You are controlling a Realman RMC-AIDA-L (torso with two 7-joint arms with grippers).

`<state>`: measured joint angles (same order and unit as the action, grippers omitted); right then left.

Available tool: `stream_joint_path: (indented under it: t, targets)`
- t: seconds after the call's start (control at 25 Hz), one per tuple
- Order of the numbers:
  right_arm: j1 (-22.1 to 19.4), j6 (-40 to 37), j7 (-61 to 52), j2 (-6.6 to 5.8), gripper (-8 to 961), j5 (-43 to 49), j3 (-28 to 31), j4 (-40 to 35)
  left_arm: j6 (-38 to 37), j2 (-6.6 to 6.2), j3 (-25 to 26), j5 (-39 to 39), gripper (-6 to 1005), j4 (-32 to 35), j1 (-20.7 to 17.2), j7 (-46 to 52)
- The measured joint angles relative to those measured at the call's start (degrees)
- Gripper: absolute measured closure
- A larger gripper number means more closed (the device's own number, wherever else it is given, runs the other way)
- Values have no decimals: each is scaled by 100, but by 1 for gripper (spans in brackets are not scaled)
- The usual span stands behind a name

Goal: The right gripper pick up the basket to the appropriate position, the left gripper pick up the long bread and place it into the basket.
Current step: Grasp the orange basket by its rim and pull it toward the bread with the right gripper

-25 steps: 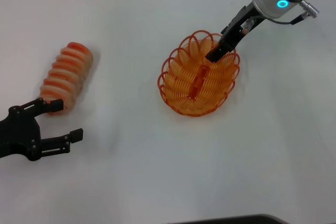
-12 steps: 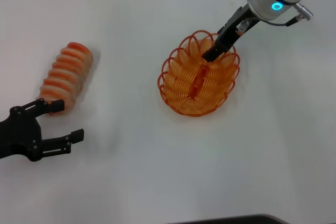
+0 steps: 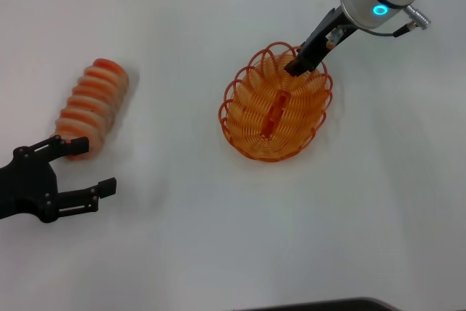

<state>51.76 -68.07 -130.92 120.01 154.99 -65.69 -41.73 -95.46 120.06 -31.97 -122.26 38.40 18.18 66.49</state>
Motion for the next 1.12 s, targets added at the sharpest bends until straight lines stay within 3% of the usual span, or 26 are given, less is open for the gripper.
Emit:
stream_joint_path:
  t: [0.44, 0.68, 1.12]
  targets:
    - [0, 1, -4, -4, 689, -1, -8, 10, 2, 0, 6, -8, 90, 0, 11, 9]
    - [-16, -25, -10, -19, 751, -97, 70, 10, -12, 0, 7, -9, 91, 0, 20, 11]
    - [-77, -851, -199, -165, 827, -580, 1347, -30, -2, 6, 3, 13, 91, 0, 27, 13]
